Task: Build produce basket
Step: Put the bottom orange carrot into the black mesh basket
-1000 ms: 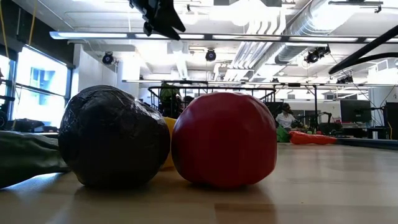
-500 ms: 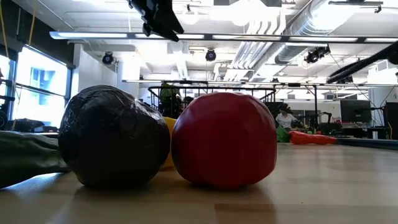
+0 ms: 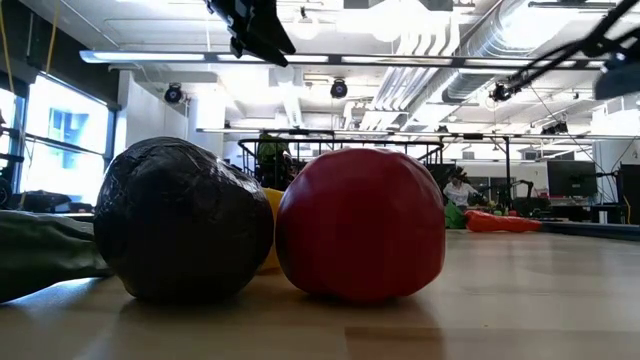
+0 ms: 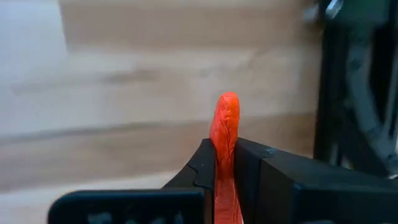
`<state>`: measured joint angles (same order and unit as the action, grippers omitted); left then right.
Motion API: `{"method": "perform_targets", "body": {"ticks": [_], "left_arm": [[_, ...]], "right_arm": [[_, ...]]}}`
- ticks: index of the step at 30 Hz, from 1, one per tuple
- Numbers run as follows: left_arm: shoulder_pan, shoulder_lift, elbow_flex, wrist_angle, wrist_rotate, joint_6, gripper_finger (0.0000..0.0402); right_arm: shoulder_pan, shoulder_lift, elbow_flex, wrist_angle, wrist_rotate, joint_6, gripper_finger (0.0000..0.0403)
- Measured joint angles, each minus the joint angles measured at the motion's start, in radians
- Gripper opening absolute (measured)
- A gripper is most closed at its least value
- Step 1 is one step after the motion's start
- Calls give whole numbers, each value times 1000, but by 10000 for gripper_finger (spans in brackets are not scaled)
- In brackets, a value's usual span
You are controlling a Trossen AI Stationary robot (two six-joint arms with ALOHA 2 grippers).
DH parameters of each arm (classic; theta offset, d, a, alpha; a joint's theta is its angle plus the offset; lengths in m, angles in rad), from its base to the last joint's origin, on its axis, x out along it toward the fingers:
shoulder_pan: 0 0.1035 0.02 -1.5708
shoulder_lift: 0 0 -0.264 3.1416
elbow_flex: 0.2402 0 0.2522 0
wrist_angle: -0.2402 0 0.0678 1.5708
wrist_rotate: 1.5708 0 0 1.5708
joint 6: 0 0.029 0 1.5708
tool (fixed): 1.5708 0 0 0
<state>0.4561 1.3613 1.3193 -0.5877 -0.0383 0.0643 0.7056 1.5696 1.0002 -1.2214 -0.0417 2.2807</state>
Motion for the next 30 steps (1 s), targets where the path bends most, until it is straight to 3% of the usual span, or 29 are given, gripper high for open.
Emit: {"method": "perform_targets", "body": {"ticks": [6,16,24,30], "left_arm": [[0,0,0,0,0,0,236],[0,0,0,-60,0,-1,236],[0,0,0,-126,0,-9,236],[-1,0,0,-194,1,-17,236]], "right_arm": [[-69,-59,26,-117,161,-9,8],[-221,-202,28,-77,551,-122,8],[-358,-297,28,88,711,-373,8],[-489,-323,28,322,775,-669,8]]}}
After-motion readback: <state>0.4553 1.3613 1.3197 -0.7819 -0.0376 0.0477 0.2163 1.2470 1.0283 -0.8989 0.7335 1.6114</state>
